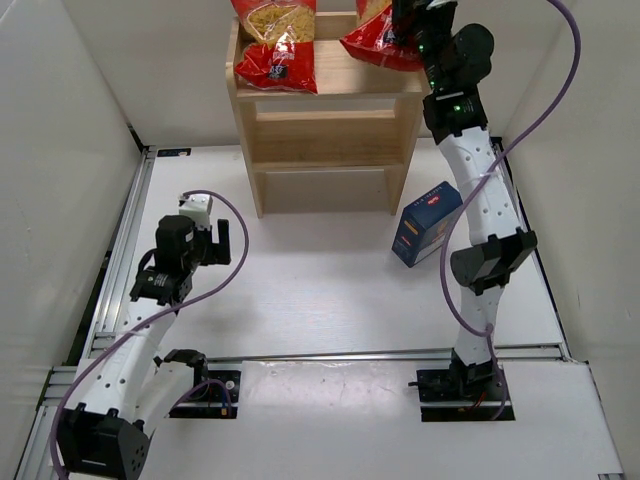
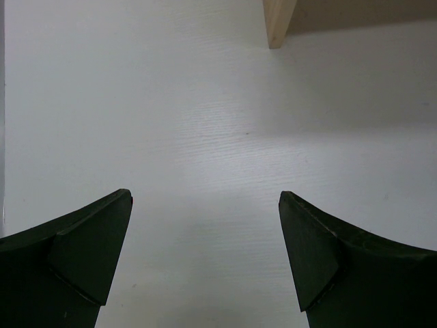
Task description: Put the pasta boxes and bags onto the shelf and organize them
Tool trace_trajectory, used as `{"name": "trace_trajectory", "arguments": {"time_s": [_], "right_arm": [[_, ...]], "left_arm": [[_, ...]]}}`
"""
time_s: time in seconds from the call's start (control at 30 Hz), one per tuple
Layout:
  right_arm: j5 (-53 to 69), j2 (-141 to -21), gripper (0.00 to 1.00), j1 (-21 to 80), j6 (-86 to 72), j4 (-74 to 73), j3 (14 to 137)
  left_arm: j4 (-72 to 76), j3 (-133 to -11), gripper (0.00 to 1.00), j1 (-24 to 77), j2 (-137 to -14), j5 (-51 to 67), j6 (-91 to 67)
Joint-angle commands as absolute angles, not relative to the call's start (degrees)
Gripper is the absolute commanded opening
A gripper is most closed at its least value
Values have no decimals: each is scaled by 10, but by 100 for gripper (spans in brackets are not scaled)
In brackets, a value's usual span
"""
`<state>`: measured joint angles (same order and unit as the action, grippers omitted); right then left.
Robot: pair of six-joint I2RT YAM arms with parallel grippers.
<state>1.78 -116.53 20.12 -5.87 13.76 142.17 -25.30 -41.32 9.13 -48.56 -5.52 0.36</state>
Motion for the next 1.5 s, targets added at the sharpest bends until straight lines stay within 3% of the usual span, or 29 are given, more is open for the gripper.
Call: {"name": "trace_trajectory", "arguments": {"time_s": [0.0,0.3,0.37,0.4,0.5,0.57,0.6,0.63,0.77,0.87,0.93,1.03,1.1,1.17,1.3,1.47], "right_arm": [[77,-1190,0,192,-123,272,1460],[109,-1222,0,192,-145,237,1448],[109,-1215,16,192,-140,220,1448],[109,-1215,41,192,-140,213,1448],[99,-1183,76,204,-114,179,1448],[84,-1169,86,212,-99,151,1448],[76,-1162,97,222,-91,143,1448],[57,-1145,100,229,-67,134,1448],[-63,-1061,100,288,4,82,1432],[-169,-969,100,340,59,64,1351],[-296,-926,100,364,66,22,1307],[-460,-845,100,388,-20,-119,1250],[-572,-793,100,388,-119,-294,1179],[-586,-745,100,381,-227,-378,1080],[-537,-718,100,354,-391,-536,999],[-366,-738,100,238,-468,-547,926]], "left_arm": [[-251,-403,100,80,-487,-52,0],[-251,-396,100,63,-511,-41,0],[-251,-403,100,63,-511,-41,0],[-251,-410,100,63,-511,-41,0],[-251,-415,100,63,-511,-41,0],[-251,-415,100,63,-511,-36,0],[-251,-415,100,63,-511,-36,0],[-251,-420,100,63,-511,-36,0],[-251,-425,100,63,-499,-18,0],[-251,-431,100,63,-485,-12,0],[-257,-437,100,63,-472,-12,0],[-262,-444,100,63,-444,-18,0],[-262,-444,100,63,-428,-18,0],[-267,-437,100,63,-405,-18,0],[-278,-425,100,63,-378,-13,0],[-289,-420,100,63,-373,-13,0]]}}
